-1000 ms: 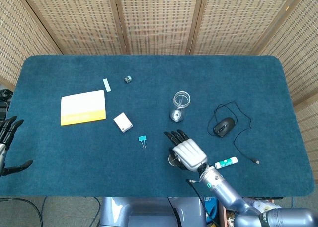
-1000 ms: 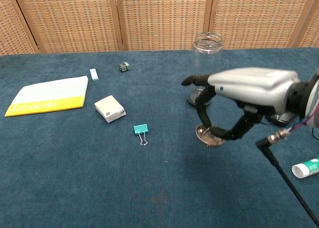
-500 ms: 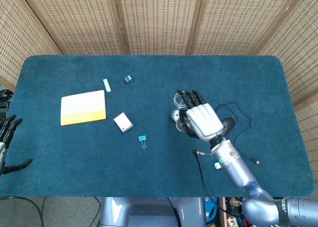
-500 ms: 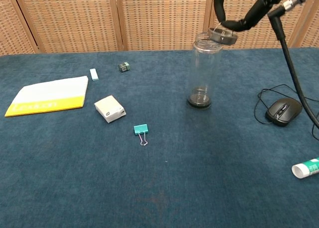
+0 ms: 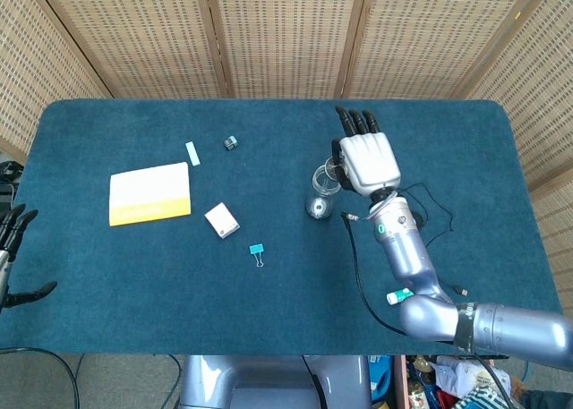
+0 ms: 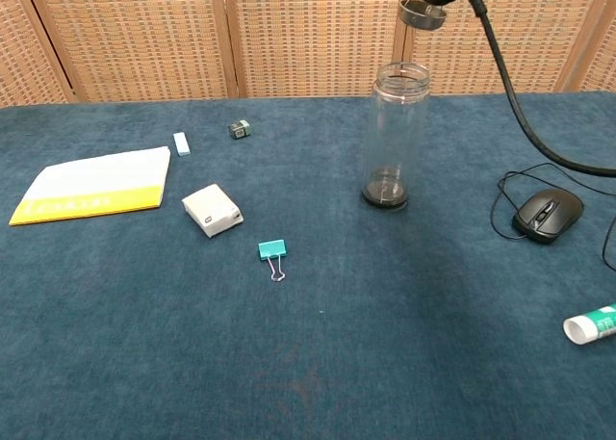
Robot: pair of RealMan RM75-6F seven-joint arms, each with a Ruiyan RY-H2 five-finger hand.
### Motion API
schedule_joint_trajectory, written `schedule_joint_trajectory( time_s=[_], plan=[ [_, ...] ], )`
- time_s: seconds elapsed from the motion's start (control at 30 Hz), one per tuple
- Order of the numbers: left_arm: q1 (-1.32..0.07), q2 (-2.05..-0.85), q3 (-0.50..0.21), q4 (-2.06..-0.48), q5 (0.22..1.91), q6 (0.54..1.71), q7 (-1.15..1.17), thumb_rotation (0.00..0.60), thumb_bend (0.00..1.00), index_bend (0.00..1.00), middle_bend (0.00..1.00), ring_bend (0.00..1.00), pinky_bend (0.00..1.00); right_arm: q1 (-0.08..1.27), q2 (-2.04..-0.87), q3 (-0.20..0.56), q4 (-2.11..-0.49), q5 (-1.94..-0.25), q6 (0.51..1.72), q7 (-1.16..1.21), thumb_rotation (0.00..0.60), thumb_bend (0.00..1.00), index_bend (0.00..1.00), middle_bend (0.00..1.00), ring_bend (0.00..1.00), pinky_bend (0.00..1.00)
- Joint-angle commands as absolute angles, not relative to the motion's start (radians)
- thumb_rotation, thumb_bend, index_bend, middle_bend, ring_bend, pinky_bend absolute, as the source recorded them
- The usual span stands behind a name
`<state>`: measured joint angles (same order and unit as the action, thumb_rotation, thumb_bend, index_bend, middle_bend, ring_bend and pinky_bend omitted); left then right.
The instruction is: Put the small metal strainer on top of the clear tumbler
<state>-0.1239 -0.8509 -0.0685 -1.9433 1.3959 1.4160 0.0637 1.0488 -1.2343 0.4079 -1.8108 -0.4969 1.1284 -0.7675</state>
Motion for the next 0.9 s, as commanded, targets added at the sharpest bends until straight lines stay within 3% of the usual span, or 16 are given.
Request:
schedule_joint_trajectory(
  time_s=[0.03, 0.9],
  plan=[
    [-0.127, -0.852, -0.072, -1.94, 1.384, 1.41, 0.063, 0.6, 0.08, 0.0, 0.0, 0.0, 0.0, 1.064, -1.258, 0.395, -1.78, -0.48, 1.131, -0.772, 0.6, 0.62, 0.7, 0.0, 0.0, 0.0],
    [-0.135, -0.848, -0.077, -1.935, 1.371, 1.399, 0.053, 0.6, 0.08, 0.0, 0.0, 0.0, 0.0, 1.126, -1.374, 0.339, -1.689, -0.425, 1.178, -0.829, 0.6, 0.62, 0.7, 0.0, 0.0, 0.0]
  ],
)
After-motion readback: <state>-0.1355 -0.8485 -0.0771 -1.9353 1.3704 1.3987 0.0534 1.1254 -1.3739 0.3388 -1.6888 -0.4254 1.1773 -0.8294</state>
